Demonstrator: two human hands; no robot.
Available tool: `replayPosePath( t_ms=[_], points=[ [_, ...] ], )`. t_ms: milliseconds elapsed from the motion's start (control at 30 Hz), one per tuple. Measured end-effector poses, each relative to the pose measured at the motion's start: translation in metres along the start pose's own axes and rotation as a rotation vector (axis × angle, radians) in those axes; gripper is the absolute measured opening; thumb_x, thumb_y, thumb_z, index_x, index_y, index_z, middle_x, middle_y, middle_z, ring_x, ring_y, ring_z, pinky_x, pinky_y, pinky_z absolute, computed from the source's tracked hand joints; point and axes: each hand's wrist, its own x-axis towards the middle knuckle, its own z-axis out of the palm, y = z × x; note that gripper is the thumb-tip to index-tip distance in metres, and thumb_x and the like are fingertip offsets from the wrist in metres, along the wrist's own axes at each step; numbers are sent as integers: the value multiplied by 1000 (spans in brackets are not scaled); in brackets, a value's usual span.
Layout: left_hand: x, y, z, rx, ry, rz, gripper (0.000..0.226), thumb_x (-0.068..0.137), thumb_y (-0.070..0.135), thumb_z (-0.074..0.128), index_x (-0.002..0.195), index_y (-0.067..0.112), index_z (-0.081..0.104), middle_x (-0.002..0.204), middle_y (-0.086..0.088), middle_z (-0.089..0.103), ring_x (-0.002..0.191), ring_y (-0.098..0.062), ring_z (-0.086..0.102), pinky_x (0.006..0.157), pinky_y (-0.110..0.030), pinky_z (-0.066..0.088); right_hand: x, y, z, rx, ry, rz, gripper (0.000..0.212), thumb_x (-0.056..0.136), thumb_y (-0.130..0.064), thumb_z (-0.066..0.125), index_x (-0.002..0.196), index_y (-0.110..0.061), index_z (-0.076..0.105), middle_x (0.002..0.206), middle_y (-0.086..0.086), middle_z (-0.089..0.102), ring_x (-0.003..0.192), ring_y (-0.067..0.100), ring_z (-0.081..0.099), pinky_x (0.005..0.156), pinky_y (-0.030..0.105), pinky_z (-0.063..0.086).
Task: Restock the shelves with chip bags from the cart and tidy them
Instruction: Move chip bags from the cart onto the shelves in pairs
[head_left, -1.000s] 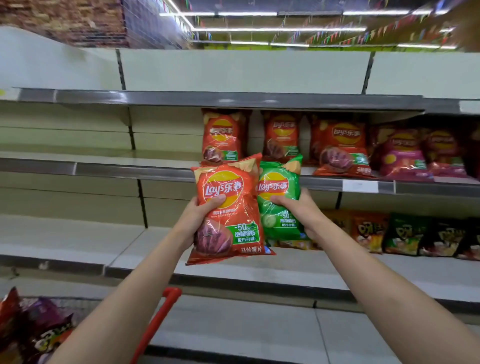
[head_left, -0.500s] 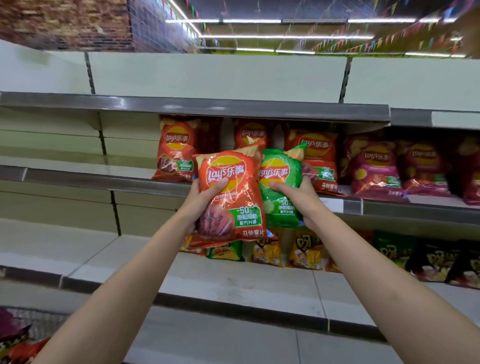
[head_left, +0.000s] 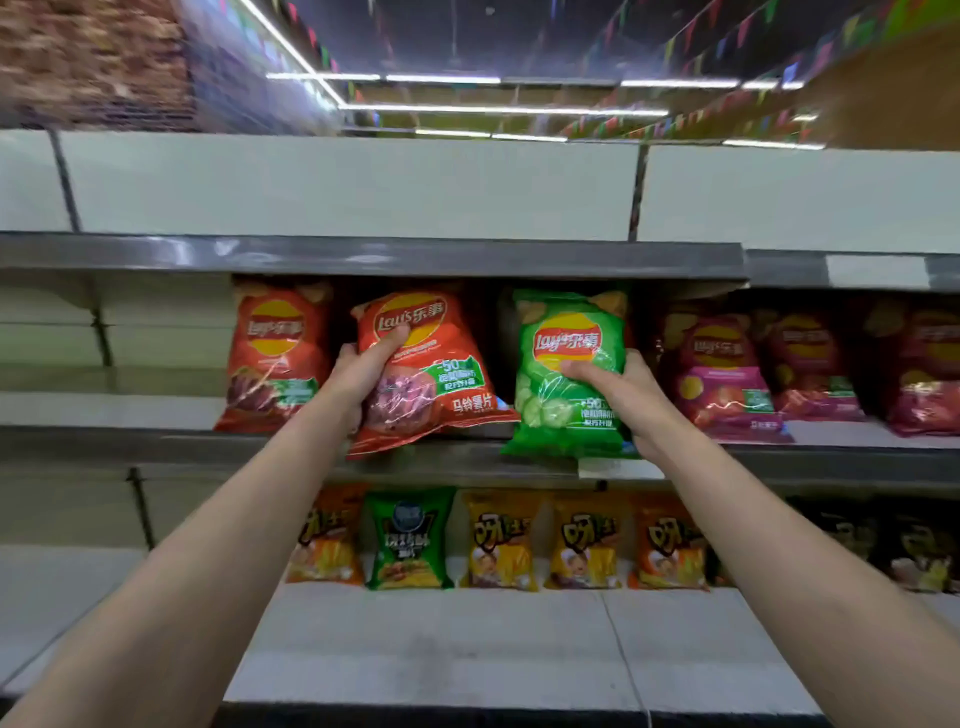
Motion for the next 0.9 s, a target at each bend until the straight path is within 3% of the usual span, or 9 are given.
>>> replayPosePath(
  t_ms=[133, 300, 400, 533, 633, 700, 767, 833, 900],
  points=[
    [36, -2, 15, 69, 32, 73, 75, 80, 43, 73, 138, 11, 36, 127, -18, 57, 105, -35, 63, 89, -41, 51, 4, -3, -8, -44, -1, -27, 64, 77, -26, 78, 129, -15, 43, 119, 5, 63, 108, 21, 62, 100, 42, 48],
    [58, -16, 28, 391, 25, 102, 93, 72, 58, 73, 142, 14, 30, 135, -18, 52, 117, -36, 56, 103, -44, 44, 8, -2, -3, -43, 3, -14, 57, 78, -28, 77, 123, -19, 44, 116, 2, 63, 108, 21, 62, 101, 44, 47],
    [55, -17, 31, 564, 179, 256, 99, 77, 56, 70, 148, 9, 19, 149, -23, 28, 134, -41, 34, 110, -46, 33, 8, 1, 6, -39, -4, -3, 58, 77, -29, 78, 123, -20, 44, 117, 3, 63, 108, 23, 63, 101, 46, 47],
    [42, -7, 36, 674, 291, 530, 75, 82, 42, 70, 136, 2, 39, 142, -26, 33, 134, -40, 28, 111, -44, 29, 10, 4, 14, -21, 2, 9, 56, 75, -30, 79, 119, -21, 45, 116, 3, 64, 108, 23, 63, 100, 46, 48],
    [23, -6, 46, 518, 174, 636, 37, 85, 35, 69, 108, 8, 58, 120, -17, 56, 119, -32, 48, 101, -35, 37, 8, 6, 17, 18, -11, 23, 59, 73, -33, 80, 121, -19, 47, 116, 4, 65, 107, 23, 63, 99, 46, 49],
    [6, -9, 56, 389, 60, 572, 31, 86, 41, 68, 98, 15, 57, 103, -7, 65, 103, -25, 60, 94, -36, 46, 3, 6, 17, 53, -24, 33, 59, 74, -31, 80, 122, -17, 48, 115, 5, 66, 104, 23, 65, 96, 46, 51],
    [-14, -13, 69, 267, -101, 446, 39, 87, 43, 65, 108, 11, 55, 106, -10, 66, 96, -22, 64, 88, -41, 53, -5, 8, 12, 96, -45, 45, 61, 73, -29, 81, 123, -15, 48, 115, 7, 67, 102, 24, 67, 92, 46, 54],
    [-34, -18, 86, 179, -264, 337, 56, 87, 46, 63, 123, 6, 50, 118, -12, 62, 99, -18, 63, 85, -34, 54, -15, 8, 2, 124, -65, 45, 64, 72, -28, 82, 126, -14, 49, 115, 8, 68, 101, 24, 68, 91, 45, 55],
    [-55, -23, 103, 203, -375, 274, 75, 80, 61, 61, 131, 8, 47, 125, -2, 58, 109, -15, 59, 93, -30, 48, -28, 8, -14, 119, -82, 32, 65, 73, -28, 81, 128, -14, 50, 114, 7, 69, 101, 23, 69, 91, 44, 55]
  ],
)
